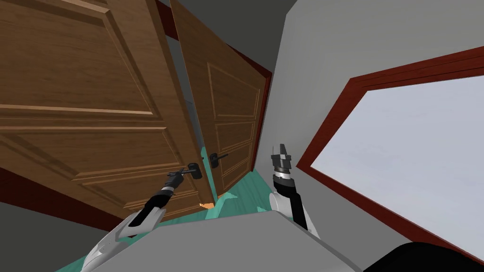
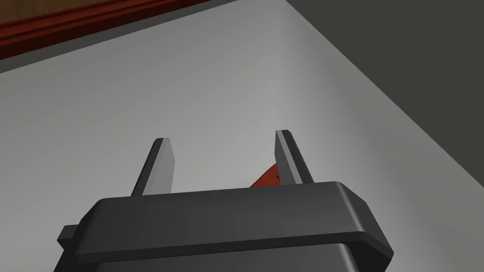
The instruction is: Pull the door open
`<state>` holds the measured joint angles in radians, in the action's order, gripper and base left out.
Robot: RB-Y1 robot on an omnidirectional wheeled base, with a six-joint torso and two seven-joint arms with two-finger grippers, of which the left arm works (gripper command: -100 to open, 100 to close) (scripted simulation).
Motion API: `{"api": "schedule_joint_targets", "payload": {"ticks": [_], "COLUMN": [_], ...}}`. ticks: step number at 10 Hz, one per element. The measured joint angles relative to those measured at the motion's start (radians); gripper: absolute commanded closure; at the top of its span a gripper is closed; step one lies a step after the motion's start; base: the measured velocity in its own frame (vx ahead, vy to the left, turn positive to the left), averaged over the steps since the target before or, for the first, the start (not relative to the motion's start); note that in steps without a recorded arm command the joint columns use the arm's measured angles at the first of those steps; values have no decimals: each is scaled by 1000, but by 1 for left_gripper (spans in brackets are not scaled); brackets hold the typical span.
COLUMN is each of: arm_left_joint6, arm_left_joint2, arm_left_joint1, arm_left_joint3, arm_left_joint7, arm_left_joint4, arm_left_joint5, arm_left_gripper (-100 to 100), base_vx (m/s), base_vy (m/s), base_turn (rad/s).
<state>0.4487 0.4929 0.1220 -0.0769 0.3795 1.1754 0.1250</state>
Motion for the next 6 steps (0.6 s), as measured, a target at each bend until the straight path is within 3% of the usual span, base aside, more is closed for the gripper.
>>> {"api": "schedule_joint_targets", "payload": {"ticks": [3,6], "arm_left_joint6": [39,80], "arm_left_joint2": [34,74], "arm_left_joint1": [29,83], "arm_left_joint3": [27,65], "arm_left_joint7": [32,73], "arm_left_joint4": [14,47], "arm_left_joint5": [-1,-3], "arm_left_gripper": [100,100], "base_vx": [-208,-229], "base_vy": [67,109], "base_turn": [-125,-141]}}
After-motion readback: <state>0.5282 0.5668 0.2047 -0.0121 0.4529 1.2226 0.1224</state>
